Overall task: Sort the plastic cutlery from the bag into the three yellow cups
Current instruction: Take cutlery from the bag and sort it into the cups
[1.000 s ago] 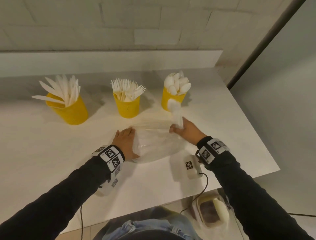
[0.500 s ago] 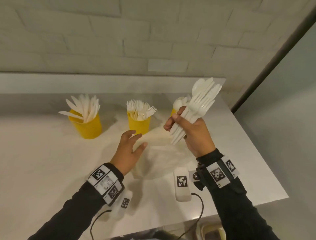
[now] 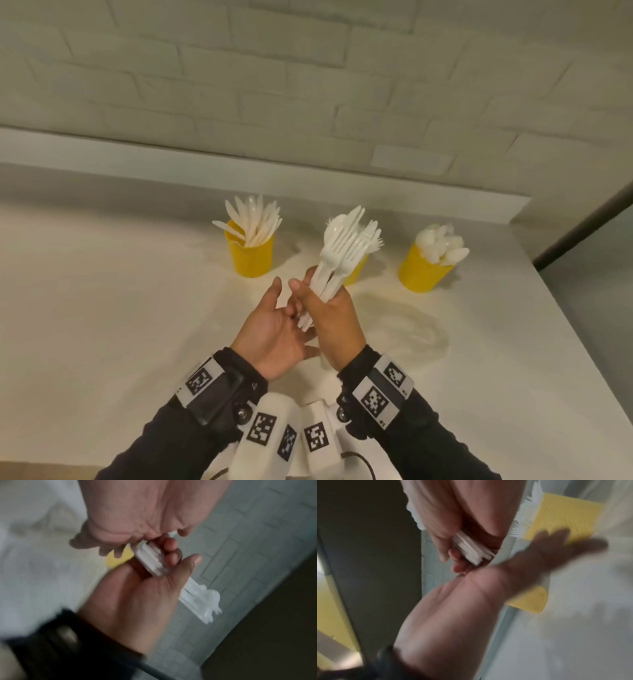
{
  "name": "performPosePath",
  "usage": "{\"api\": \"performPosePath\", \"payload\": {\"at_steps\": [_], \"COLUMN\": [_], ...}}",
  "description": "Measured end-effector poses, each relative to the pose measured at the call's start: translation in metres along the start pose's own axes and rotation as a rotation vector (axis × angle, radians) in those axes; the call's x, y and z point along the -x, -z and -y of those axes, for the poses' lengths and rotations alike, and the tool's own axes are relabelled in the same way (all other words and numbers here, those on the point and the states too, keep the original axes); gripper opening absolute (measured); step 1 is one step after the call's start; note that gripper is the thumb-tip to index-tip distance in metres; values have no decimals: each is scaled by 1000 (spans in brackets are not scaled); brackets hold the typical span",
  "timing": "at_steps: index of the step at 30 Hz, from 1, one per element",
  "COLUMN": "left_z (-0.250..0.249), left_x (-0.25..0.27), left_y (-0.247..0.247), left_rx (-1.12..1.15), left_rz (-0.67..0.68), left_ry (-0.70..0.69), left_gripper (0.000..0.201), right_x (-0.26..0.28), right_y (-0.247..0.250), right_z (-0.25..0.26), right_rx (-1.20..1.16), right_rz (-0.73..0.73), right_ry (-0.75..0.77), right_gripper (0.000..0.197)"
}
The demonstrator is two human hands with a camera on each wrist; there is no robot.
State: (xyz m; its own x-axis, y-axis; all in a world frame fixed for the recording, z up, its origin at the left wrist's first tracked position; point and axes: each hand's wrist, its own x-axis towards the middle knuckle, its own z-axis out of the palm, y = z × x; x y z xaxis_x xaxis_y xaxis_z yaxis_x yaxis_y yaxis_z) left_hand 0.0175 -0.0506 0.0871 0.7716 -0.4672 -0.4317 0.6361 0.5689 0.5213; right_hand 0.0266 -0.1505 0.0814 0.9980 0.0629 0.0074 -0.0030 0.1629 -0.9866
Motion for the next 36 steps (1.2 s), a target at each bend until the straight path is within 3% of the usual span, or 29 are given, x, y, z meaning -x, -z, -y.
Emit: {"api": "performPosePath", "payload": {"at_steps": [2,4,6,9,12,15,18,21,24,26,29,33,36], "left_z": [-5,-16,-27,-31,-27,-28,-33,-40,-44,-51,-68,-69,-57], "left_x": [5,8,12,15,15,12,8,4,-3,-11,-34,-79,-113], "left_y": [13,24,29,26,23,23,26,23,10,-1,-14,-37,-46], "left_rx": [-296,-613,-907,-1163,-1179,-1137,-1046,-850,-593,-551,-600,-842,-999], "left_rz": [-116,-239,-279,-397,-546,-587,-516,-397,-307,-296,-323,-413,-496], "left_ry": [-65,-236,-374,-488,-610,-665,-630,-517,-430,-475,-628,-826,-848], "left_gripper": [46,34,27,27,29,18,14,13,5,8,17,13,20], "right_x": [-2,-5,-5,-2,-2,-6,-8,-7,-7,-6,-3,0,2], "right_y": [-1,-4,-8,-20,-28,-29,-22,-9,13,33,69,108,123], "right_z": [-9,-16,-22,-28,-32,-33,-26,-18,-15,-15,-12,-7,-3], "right_rx": [35,60,133,240,237,256,245,115,-20,-62,-85,-136,-139], "right_rz": [-25,-63,-47,13,18,15,107,187,101,-5,-134,-211,-192], "right_ry": [-60,-148,-222,-275,-277,-236,-185,-154,-217,-231,-241,-277,-274], "right_gripper": [22,22,18,20,29,34,45,37,35,36,28,26,29]}}
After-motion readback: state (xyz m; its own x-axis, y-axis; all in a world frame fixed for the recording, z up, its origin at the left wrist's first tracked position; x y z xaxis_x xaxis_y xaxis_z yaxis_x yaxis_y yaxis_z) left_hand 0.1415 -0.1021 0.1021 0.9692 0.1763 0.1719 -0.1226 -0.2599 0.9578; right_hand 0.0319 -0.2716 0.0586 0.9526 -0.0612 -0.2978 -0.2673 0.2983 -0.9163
